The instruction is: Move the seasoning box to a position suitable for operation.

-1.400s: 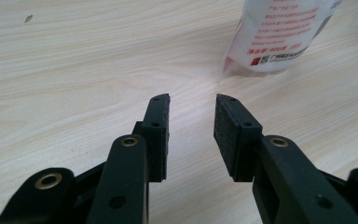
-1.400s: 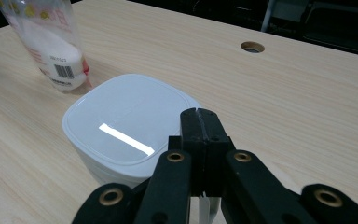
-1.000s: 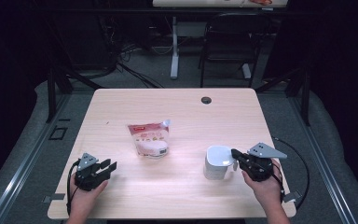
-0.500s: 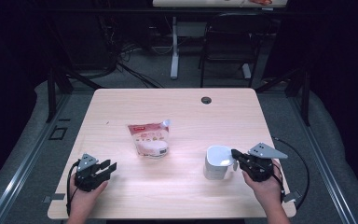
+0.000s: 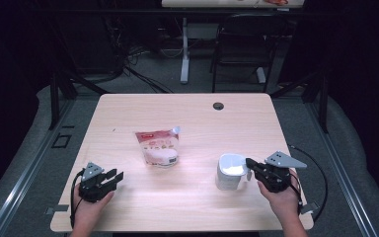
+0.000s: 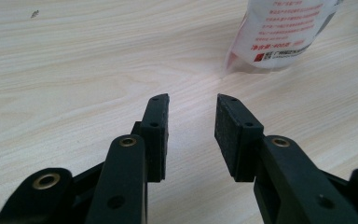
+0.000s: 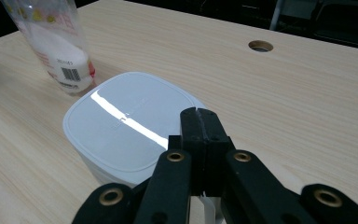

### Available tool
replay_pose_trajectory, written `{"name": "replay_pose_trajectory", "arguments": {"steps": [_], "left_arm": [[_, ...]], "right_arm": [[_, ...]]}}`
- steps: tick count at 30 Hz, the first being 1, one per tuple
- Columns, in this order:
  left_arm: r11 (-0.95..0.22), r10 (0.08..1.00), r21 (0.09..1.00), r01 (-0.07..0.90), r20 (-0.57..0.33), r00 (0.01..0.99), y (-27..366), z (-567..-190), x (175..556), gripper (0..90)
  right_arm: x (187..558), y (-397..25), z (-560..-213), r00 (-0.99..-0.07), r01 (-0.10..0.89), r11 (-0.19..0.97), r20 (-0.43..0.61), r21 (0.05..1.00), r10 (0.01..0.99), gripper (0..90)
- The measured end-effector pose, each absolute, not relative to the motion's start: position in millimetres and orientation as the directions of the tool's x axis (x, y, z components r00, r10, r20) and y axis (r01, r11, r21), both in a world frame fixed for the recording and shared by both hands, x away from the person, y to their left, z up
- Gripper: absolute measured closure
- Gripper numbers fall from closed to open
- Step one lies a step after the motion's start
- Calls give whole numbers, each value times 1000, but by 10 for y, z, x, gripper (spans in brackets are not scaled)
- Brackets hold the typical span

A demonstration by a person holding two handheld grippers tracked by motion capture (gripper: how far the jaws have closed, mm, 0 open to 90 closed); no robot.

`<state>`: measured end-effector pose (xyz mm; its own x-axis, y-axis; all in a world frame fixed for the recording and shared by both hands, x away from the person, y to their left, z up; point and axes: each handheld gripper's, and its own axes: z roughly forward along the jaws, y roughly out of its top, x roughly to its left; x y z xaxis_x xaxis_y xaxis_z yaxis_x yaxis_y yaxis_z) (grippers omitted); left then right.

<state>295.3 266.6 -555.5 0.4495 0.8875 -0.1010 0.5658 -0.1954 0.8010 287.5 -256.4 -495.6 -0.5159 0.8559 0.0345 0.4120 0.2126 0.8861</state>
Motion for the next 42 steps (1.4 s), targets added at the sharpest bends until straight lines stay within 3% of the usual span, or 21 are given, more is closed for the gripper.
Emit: {"name": "replay_pose_trajectory", "arguments": {"steps": [42], "left_arm": [[-199,885,800,567,-101,454,2663,-5553,2956,645]], "right_arm": [[2909,-2707,-5025,-508,465,77,194,882,839,900]]}}
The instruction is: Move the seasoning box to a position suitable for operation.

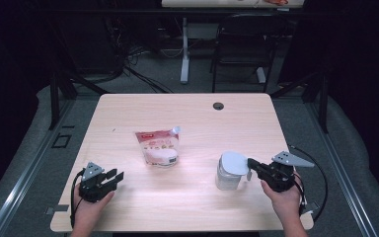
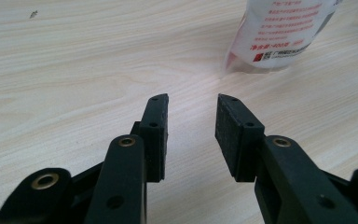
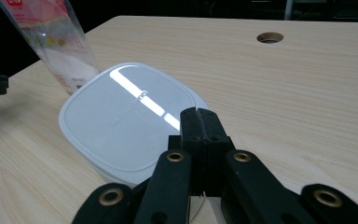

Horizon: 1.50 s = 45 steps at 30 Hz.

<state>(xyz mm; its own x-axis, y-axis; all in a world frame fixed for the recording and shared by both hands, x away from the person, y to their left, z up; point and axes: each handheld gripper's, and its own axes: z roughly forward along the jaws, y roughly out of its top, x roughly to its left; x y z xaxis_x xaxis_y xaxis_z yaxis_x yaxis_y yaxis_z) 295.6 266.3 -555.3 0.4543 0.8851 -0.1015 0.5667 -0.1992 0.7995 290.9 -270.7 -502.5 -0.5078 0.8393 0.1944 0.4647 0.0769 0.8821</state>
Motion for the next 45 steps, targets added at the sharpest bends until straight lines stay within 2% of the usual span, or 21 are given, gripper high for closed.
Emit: {"name": "replay_pose_trajectory", "arguments": {"steps": [27,34,45], "left_arm": [[-202,885,798,568,-100,455,2656,-5557,2959,644],[-202,885,798,567,-99,455,2656,-5557,2959,645],[-204,884,799,566,-98,456,2657,-5552,2955,645]], "right_arm": [[2915,-2743,-5064,-487,490,77,200,868,850,900],[2943,-2783,-5110,-480,515,41,248,856,841,900],[2961,-2804,-5177,-472,543,47,258,838,843,900]]}}
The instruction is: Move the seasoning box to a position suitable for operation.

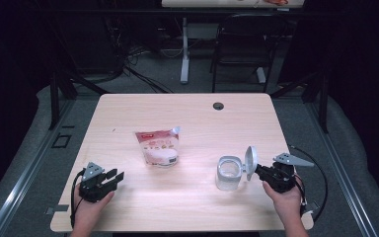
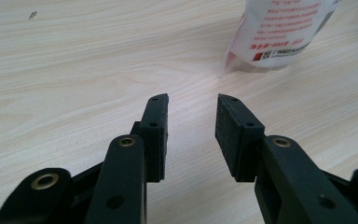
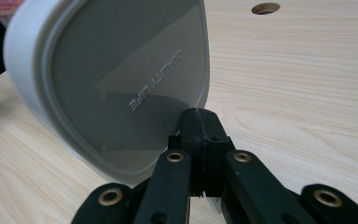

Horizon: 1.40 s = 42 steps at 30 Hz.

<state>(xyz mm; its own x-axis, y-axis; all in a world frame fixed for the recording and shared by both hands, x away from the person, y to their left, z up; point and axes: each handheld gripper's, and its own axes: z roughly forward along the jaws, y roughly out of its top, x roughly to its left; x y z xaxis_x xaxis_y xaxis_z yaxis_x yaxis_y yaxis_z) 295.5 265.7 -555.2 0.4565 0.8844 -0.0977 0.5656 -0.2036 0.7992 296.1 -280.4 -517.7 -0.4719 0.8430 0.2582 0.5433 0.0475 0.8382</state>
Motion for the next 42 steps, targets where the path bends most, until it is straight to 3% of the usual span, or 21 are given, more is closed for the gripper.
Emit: {"name": "replay_pose_trajectory", "arguments": {"steps": [14,24,31,34,42], "left_arm": [[-203,884,799,566,-99,457,2667,-5548,2953,644],[-202,879,803,561,-104,466,2659,-5547,2963,633],[-231,870,801,552,-85,486,2619,-5549,3009,612],[-231,865,803,550,-88,493,2607,-5546,3024,609],[-218,869,802,557,-101,485,2590,-5553,3051,572]], "right_arm": [[2962,-2818,-5201,-469,544,53,251,838,847,851],[2946,-2859,-5233,-454,536,58,229,843,861,753],[2888,-2947,-5299,-428,533,109,156,839,890,642],[2839,-2969,-5297,-430,529,147,115,836,895,645],[2753,-2973,-5299,-456,544,158,132,824,880,690]]}}
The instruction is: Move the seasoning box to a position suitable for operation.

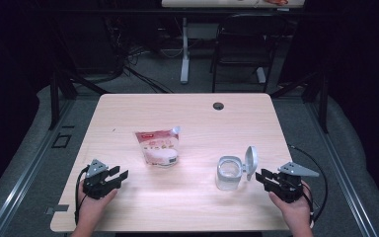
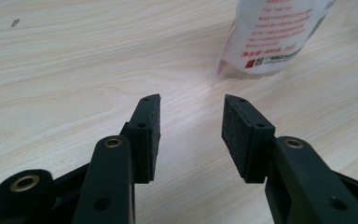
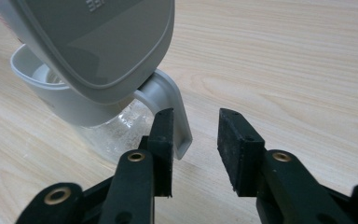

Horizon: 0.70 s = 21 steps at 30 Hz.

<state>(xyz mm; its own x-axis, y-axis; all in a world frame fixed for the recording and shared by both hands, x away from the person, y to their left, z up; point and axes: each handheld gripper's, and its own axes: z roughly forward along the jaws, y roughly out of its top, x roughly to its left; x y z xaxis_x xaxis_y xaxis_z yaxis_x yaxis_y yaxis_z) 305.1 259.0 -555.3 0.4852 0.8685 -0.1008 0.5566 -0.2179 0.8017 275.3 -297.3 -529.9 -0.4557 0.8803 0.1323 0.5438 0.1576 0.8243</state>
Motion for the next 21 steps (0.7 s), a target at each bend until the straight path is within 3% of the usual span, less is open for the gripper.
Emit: {"name": "replay_pose_trajectory", "arguments": {"steps": [10,21], "left_arm": [[-212,868,802,558,-107,484,2605,-5548,3051,573],[-214,871,800,561,-103,480,2653,-5538,3007,575]], "right_arm": [[2769,-2809,-5341,-509,558,242,97,794,856,739],[2821,-2767,-5341,-518,553,259,84,792,851,829]]}}
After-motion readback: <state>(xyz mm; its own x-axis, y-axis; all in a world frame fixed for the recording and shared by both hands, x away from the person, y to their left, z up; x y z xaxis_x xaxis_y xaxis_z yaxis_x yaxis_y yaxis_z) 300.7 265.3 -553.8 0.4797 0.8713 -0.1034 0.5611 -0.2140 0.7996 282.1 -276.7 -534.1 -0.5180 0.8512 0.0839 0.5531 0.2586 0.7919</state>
